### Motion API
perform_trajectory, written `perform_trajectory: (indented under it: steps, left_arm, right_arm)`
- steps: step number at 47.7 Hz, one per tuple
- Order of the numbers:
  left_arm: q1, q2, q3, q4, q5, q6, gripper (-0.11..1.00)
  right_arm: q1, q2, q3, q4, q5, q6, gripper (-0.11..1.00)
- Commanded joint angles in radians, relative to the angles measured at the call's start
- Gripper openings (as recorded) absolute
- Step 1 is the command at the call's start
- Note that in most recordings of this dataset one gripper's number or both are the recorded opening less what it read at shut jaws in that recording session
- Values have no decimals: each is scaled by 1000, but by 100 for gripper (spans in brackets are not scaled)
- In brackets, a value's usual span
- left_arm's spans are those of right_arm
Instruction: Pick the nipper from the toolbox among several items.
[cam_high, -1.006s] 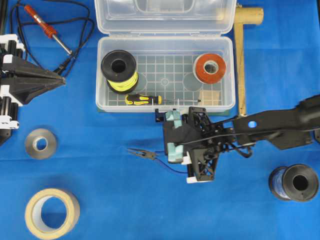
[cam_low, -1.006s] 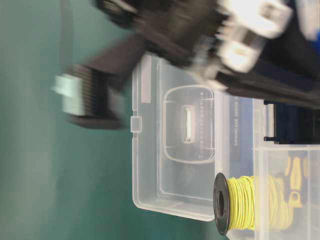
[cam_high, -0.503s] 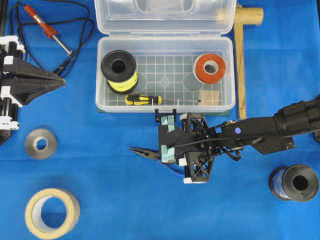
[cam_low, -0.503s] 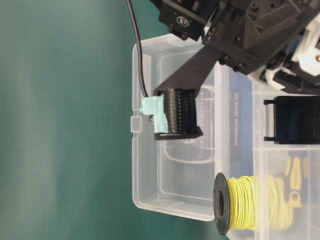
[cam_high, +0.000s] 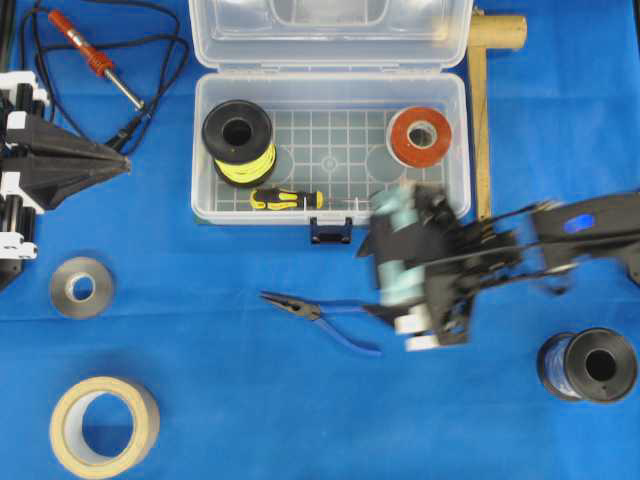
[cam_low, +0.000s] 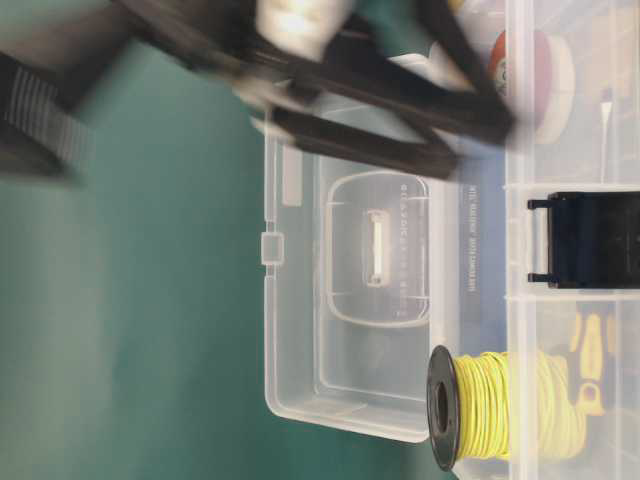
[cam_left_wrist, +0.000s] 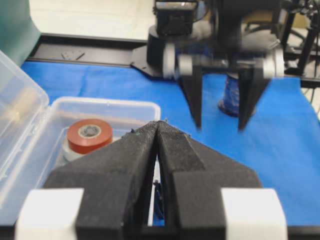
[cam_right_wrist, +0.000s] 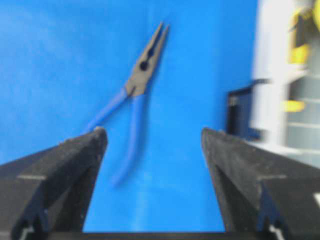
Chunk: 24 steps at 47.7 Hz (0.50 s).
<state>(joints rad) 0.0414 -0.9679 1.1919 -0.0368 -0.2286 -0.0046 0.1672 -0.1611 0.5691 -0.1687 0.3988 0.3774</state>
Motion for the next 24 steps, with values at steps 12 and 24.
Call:
perform_trajectory:
  steps: [12,24]
  left_arm:
    - [-8,0,-9,-2,-5,-3,0]
    - [-25,0,-6,-2,-5,-2,0]
  right_arm:
    - [-64,-414,244,-58,-71,5,76]
    - [-110,-695,480,-55,-198,6,76]
